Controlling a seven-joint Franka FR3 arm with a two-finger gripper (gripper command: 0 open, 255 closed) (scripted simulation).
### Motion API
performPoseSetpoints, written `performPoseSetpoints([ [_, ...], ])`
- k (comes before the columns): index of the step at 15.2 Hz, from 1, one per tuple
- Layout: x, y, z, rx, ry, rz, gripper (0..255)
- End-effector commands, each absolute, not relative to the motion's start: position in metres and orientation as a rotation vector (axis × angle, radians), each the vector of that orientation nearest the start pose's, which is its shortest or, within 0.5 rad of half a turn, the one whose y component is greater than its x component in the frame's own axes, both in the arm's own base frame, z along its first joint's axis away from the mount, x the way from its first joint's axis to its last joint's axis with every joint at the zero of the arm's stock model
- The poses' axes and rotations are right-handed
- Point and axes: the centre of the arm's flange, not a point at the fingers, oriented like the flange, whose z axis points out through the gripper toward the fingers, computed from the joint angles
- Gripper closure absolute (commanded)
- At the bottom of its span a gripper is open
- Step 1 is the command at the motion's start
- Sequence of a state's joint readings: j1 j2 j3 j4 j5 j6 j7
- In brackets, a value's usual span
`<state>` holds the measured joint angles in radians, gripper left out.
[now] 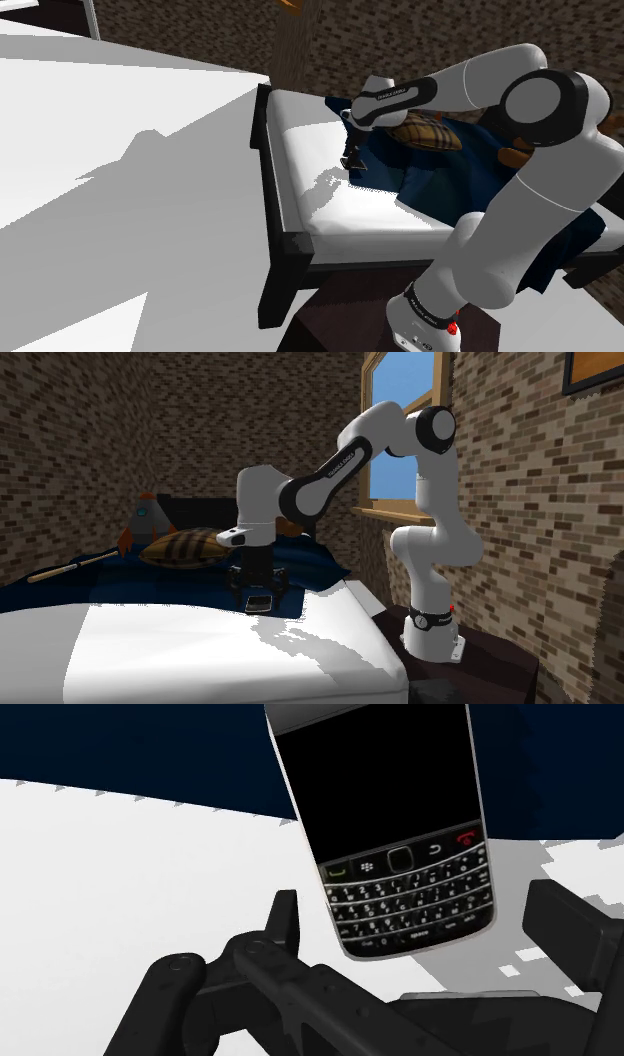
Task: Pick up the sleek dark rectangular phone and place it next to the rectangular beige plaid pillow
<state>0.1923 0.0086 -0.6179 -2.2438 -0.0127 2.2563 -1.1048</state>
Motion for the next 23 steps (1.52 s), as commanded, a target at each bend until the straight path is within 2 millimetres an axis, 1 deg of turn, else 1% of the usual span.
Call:
performPoseSetpoints([
  [1, 0.477, -0.217, 0.363, -2.972, -1.063, 0.009, 0],
  [6, 0.477, -0.217, 0.363, -2.972, -1.063, 0.009, 0],
  [7, 0.477, -0.217, 0.363, -2.972, -1.063, 0.009, 255],
  [16, 0.477, -0.217, 0.363, -2.972, -1.063, 0.009, 255],
  [23, 0.477, -0.217, 0.4, -2.972, -1.063, 0.009, 255],
])
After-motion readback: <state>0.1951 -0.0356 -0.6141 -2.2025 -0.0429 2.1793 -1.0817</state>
